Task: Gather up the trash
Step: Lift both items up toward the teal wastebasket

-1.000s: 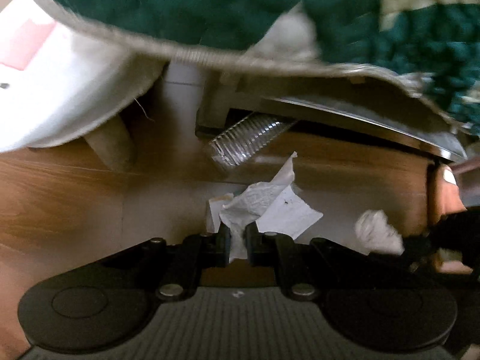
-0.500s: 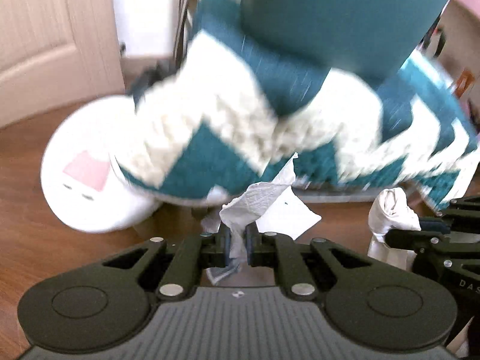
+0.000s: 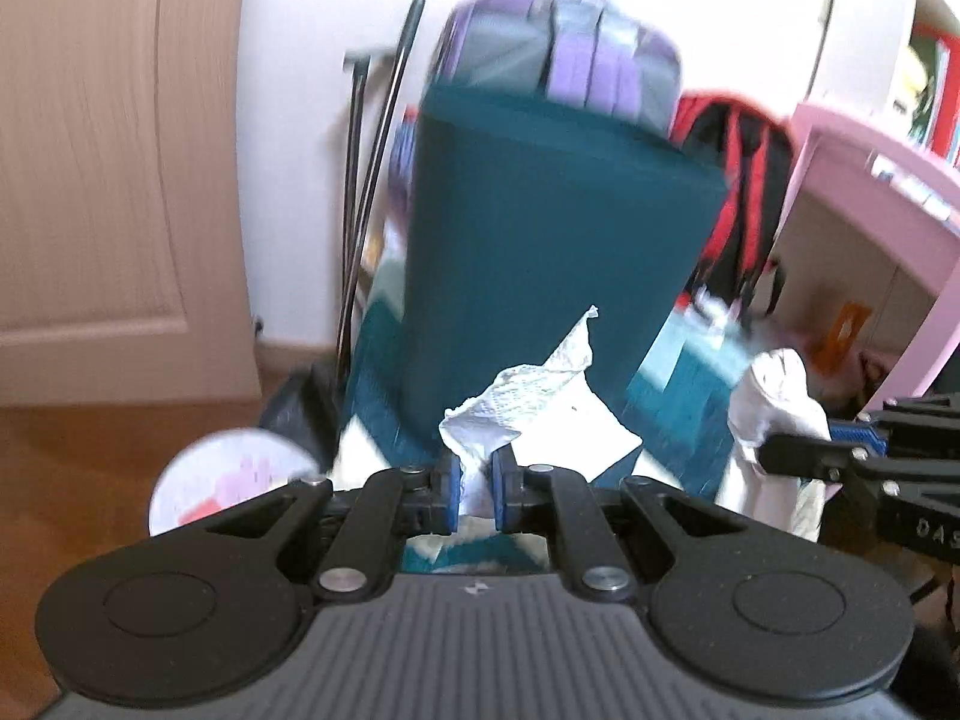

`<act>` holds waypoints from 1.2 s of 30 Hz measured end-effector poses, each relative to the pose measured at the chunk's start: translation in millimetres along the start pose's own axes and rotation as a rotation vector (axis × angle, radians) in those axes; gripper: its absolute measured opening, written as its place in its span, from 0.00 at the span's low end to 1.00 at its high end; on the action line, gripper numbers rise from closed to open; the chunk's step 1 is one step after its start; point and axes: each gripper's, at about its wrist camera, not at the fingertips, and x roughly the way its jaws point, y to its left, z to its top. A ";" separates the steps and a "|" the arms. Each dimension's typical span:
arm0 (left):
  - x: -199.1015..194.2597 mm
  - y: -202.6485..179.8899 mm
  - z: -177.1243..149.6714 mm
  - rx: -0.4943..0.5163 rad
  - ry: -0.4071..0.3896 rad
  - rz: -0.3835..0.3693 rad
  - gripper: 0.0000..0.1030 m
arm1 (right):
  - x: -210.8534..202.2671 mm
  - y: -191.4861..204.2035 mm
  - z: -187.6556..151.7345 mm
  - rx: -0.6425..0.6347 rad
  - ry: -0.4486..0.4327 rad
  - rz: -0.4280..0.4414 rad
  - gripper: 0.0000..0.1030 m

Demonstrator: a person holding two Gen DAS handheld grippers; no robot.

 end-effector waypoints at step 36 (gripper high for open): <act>82.7 -56.7 179.8 0.067 -0.034 0.173 0.10 | 90.9 -69.7 167.4 -0.003 -0.110 -0.160 0.11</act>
